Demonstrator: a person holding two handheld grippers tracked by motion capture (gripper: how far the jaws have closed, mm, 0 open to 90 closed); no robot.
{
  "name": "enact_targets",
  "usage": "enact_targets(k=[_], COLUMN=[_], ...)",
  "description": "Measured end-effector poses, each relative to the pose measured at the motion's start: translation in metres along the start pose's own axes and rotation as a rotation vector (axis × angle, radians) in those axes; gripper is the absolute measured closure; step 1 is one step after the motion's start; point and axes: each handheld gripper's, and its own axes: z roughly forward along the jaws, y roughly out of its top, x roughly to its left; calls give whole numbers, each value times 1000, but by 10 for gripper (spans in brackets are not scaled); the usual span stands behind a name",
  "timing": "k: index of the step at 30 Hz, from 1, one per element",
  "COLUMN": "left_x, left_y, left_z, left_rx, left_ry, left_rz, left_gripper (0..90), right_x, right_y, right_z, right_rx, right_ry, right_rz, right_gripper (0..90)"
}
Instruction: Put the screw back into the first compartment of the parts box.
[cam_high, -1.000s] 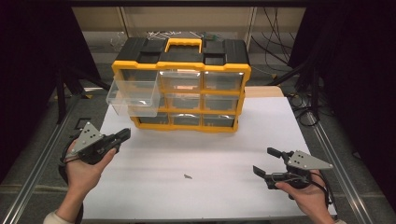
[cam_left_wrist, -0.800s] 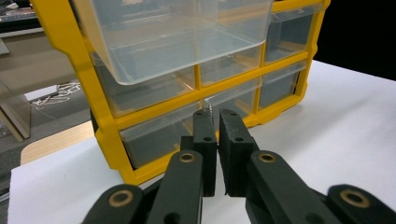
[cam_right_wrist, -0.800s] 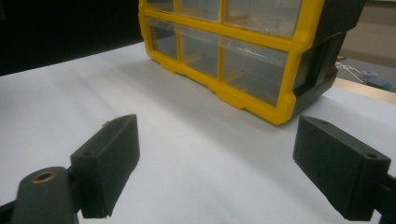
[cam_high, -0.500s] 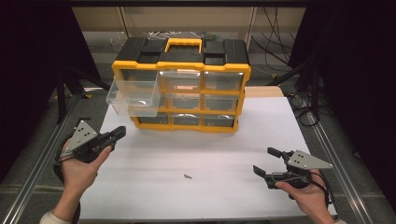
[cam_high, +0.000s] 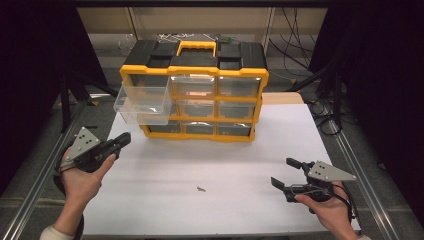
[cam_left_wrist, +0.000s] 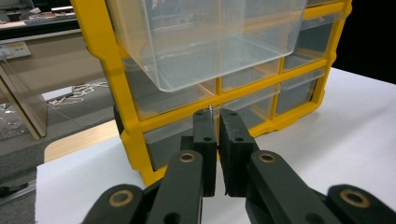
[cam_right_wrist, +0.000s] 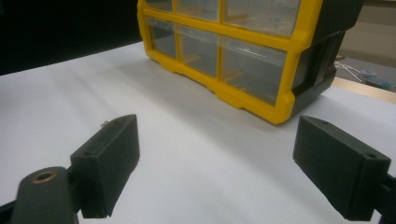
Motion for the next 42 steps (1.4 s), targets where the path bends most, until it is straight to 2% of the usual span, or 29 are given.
enact_targets(k=[5, 10, 11, 13, 32, 36, 42], left_x=[3, 5, 5, 6, 13, 15, 16], left_y=[3, 10, 11, 13, 20, 24, 29], left_z=[-1, -2, -2, -2, -6, -6, -5], left_rx=[-9, -22, -23, -26, -53, -62, -78], left_ry=[14, 25, 27, 32, 71, 80, 86], left_rz=[-8, 6, 3, 0, -2, -4, -5], left_gripper=[855, 855, 855, 856, 855, 855, 856], right_x=[0, 0, 1, 1, 0, -1, 0], right_y=[0, 0, -1, -1, -1, -1, -1], right_z=[0, 0, 2, 2, 2, 3, 2], right_rx=[8, 13, -14, -15, -15, -25, -20], right_ry=[4, 8, 12, 12, 14, 7, 6], right_rz=[11, 17, 20, 24, 23, 8, 18], right_gripper=[155, 155, 154, 155, 155, 155, 154])
